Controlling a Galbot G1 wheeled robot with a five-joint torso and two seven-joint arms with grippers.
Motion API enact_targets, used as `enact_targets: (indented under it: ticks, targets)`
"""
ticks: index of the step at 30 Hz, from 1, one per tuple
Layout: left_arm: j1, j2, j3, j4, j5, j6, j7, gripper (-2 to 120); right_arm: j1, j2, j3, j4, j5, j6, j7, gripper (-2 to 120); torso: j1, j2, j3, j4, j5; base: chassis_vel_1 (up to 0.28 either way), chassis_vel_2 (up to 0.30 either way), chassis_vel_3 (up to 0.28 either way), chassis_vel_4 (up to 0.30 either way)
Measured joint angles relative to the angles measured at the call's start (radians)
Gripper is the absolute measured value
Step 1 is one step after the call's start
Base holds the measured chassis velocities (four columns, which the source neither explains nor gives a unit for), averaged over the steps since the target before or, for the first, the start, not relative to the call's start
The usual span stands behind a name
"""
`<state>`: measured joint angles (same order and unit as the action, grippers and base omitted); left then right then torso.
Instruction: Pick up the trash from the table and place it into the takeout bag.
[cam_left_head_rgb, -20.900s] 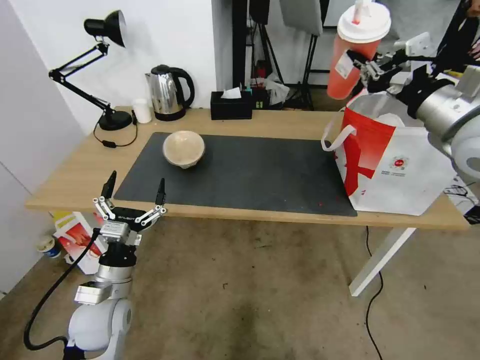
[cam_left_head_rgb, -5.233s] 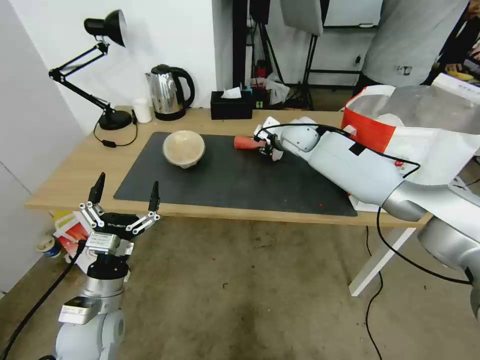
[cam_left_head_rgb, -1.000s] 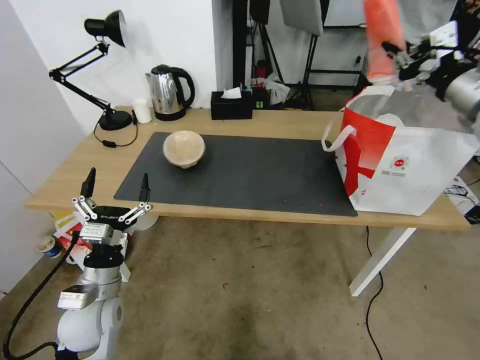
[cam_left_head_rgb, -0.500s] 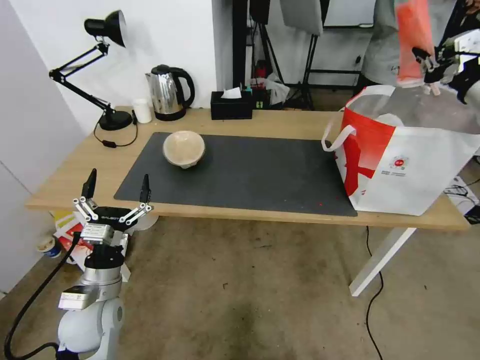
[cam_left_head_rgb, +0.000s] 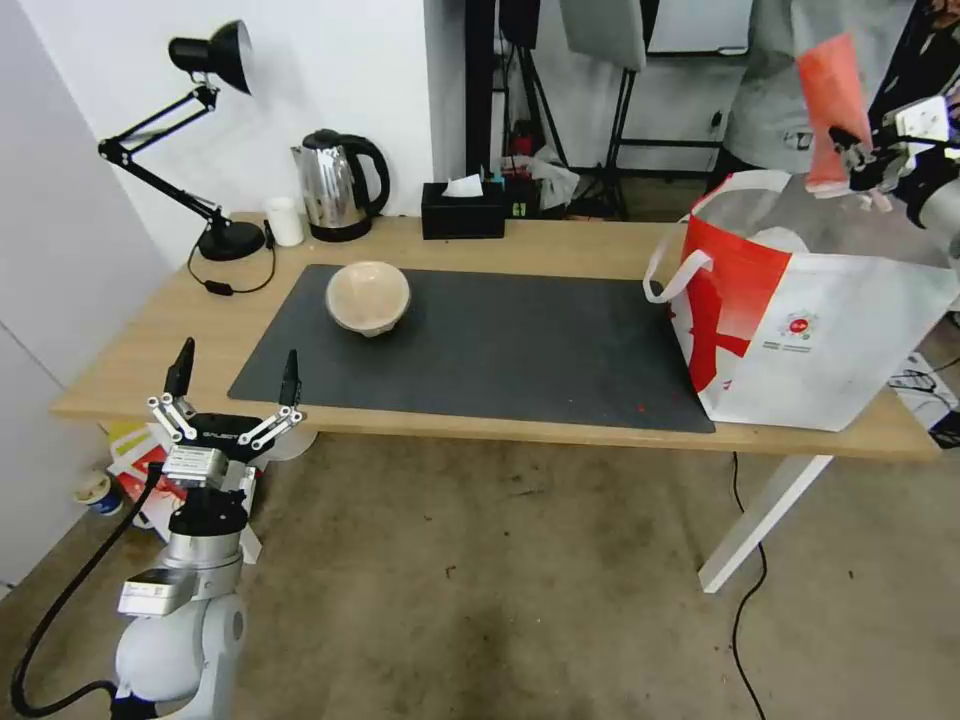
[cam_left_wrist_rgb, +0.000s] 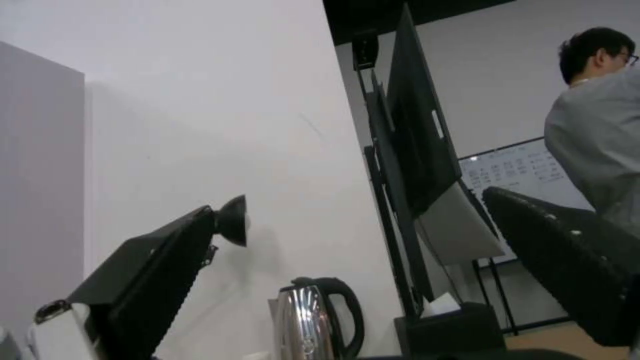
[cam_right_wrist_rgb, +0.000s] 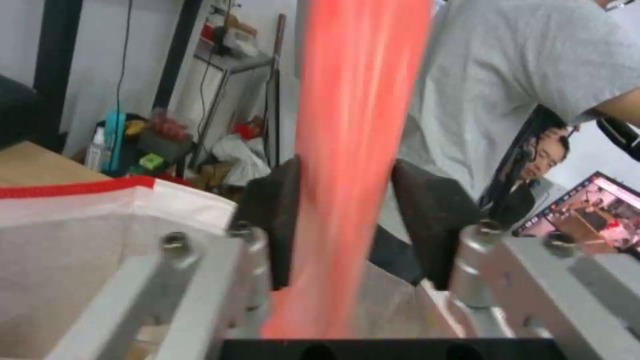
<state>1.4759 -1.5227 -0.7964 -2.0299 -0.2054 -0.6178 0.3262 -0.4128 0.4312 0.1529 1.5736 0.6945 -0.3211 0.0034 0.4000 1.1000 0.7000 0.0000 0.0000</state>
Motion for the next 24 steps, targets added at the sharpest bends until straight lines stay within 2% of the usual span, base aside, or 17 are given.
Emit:
enact_targets:
  ticks: [2,5,8,10,11,15,18,24]
  targets:
    - [0.0,0.001,0.0,0.0,0.0,0.0,0.0,100,0.0,0.0,0.0,0.0,0.0,-0.003,0.001,41,0.0,0.0,0.0,0.0,0.0,0.0,0.0,0.0,0.0]
    - [-0.002,0.004,0.0,0.0,-0.001,0.0,0.0,100,0.0,0.002,-0.001,0.0,-0.003,-0.016,0.01,57,0.0,0.0,0.0,0.0,0.0,0.0,0.0,0.0,0.0]
    - [-0.002,0.006,-0.001,0.0,-0.002,0.0,0.0,100,0.0,0.003,-0.001,0.0,-0.005,-0.019,0.011,64,0.0,0.0,0.0,0.0,0.0,0.0,0.0,0.0,0.0]
    - [-0.002,0.008,-0.002,0.0,-0.002,0.0,0.0,100,-0.001,0.004,-0.002,0.0,-0.008,-0.023,0.012,75,0.0,0.0,0.0,0.0,0.0,0.0,0.0,0.0,0.0]
    - [-0.002,0.008,-0.002,0.0,-0.002,0.0,0.0,100,-0.001,0.004,-0.002,0.0,-0.008,-0.023,0.012,75,0.0,0.0,0.0,0.0,0.0,0.0,0.0,0.0,0.0]
    - [-0.002,0.009,-0.002,0.002,-0.003,0.0,0.0,100,-0.002,0.007,-0.003,0.003,-0.008,-0.027,0.014,93,0.0,0.0,0.0,0.0001,0.0,0.0,0.0,0.0,0.0]
    - [-0.003,0.01,-0.002,0.002,-0.003,0.0,0.0,100,-0.002,0.007,-0.003,0.008,-0.008,-0.029,0.016,99,0.0,0.0,0.0,0.0,0.0,0.0,0.0,0.0,0.0]
    - [-0.006,0.009,-0.002,0.002,-0.004,0.0,0.0,100,-0.011,0.005,-0.001,0.037,-0.001,-0.031,0.035,100,0.0,0.0,0.0,0.0,0.0,0.0,0.0,0.0,0.0]
